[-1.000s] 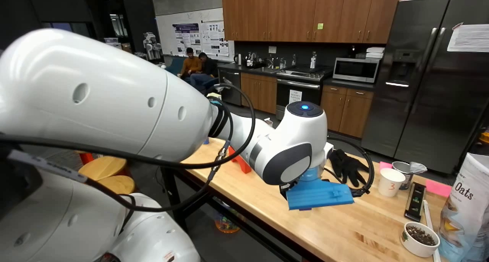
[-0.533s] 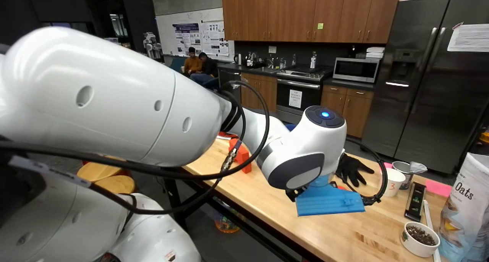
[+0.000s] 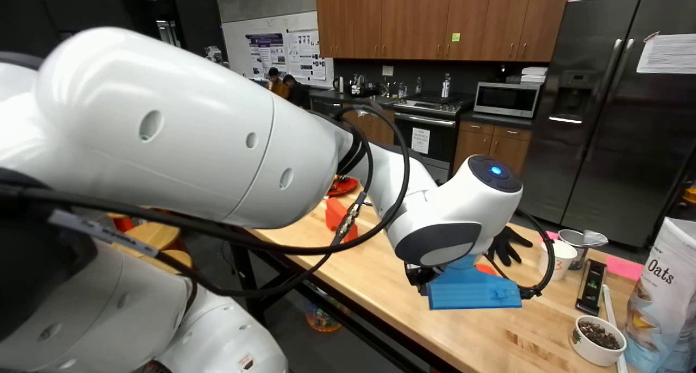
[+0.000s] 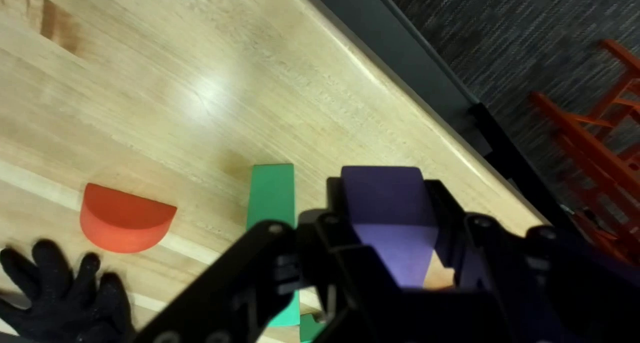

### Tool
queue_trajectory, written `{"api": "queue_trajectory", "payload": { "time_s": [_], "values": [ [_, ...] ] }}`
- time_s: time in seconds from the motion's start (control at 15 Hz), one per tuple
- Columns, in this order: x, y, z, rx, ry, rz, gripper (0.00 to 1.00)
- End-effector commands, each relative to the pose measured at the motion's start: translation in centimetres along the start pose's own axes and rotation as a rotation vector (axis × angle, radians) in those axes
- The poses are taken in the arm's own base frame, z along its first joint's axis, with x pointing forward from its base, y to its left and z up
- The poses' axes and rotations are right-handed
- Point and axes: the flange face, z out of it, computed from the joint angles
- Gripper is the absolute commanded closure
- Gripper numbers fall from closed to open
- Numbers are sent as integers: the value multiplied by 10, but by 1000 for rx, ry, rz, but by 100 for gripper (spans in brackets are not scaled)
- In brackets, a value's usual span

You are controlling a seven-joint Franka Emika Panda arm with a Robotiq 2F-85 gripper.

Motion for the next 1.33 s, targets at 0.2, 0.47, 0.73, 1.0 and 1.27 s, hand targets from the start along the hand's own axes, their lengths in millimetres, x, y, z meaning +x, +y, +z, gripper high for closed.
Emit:
{"api": "queue_trajectory", "payload": {
  "time_s": [0.2, 0.47, 0.73, 1.0, 1.27],
  "values": [
    [1, 1, 2, 10, -15, 1, 59],
    [2, 4, 1, -7, -7, 21, 84],
    [6, 22, -17, -104, 27, 77, 84],
    [21, 39, -27, -140, 28, 38, 84],
    [36, 50, -22, -97, 20, -57, 84]
  ]
}}
